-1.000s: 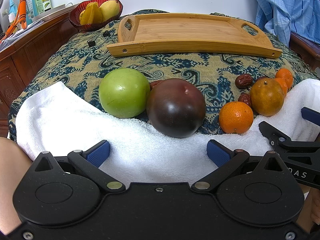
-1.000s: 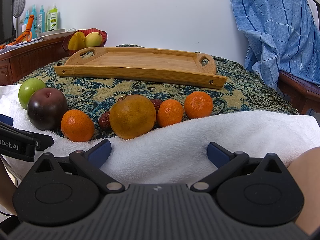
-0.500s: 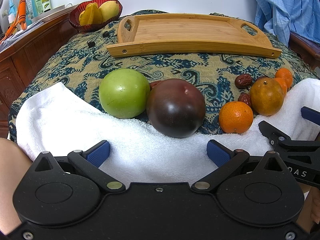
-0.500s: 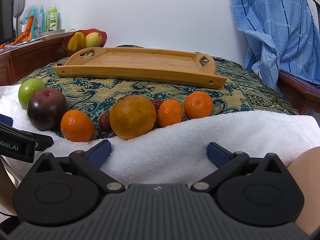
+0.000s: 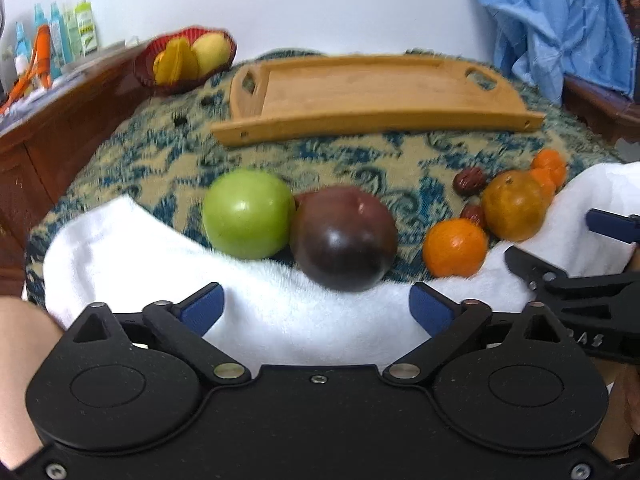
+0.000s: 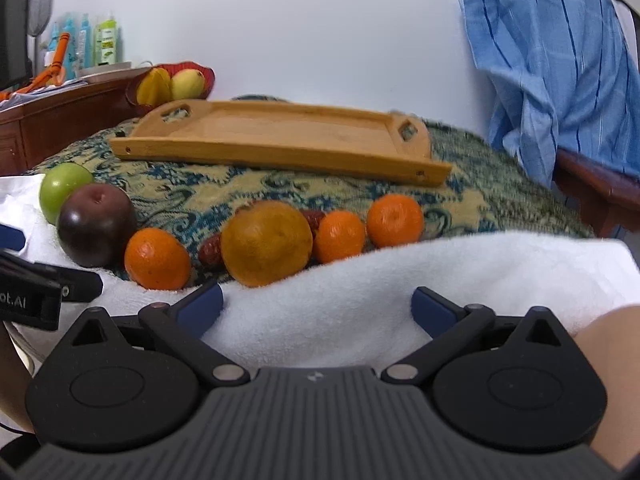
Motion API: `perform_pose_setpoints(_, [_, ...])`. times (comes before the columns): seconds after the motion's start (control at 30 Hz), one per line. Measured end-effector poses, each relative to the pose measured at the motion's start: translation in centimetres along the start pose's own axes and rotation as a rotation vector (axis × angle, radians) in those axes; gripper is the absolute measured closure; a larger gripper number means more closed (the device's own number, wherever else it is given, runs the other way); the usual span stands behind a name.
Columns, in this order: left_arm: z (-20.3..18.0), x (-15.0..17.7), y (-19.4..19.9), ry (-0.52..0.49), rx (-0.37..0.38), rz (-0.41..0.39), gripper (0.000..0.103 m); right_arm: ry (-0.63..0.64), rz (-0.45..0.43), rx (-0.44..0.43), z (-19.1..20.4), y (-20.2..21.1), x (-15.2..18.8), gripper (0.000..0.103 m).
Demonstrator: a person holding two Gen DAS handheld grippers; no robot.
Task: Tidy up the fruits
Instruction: 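Close the left gripper on the dark fruit while the right gripper grasps the large orange fruit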
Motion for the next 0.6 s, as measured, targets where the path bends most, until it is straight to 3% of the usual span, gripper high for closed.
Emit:
perform_pose_setpoints(0.1, [0.0,-0.7,0.8,-0.017,-0.001,-0.039,0.021,0.046,-0.036,-0.013,0.8,0.5,-0.4,0.011])
perform_pose_setpoints(0.17, [0.1,-1.2,1.0,-0.018,0.004,-0.047,0.043,0.082,-0.053,-0.017,1.3,0.5,-0.7,0.019])
perform_pose_setpoints(0.2, [0.1,-1.4,1.2,-0.009,0.015,-0.047,0.048,0.093,-0.062,-0.016,1.5,0.6,-0.9,0.024])
perform_pose_setpoints(0.33, [0.1,-1.5,0.9,0.004,0.044,-0.034,0.05,0.096,-0.065,-0.031,1.6,0.4,-1.2,0.032])
perform_pose_setpoints(0.6, [-0.7,-1.5,-0.2,-0.018,0.079,-0.03,0.048,0.126,-0.053,-0.067,2.2,-0.4,-1.1,0.035])
Point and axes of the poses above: each gripper's, at about its wrist camera, not at the fingertips, and y roughly against the way its jaws point, z to its left, x to its underside, the point moved 4 cm from there along -y, roughly the way its jaws point, and after that the axes turned 9 degrees about -z, right-handed, at the moved point
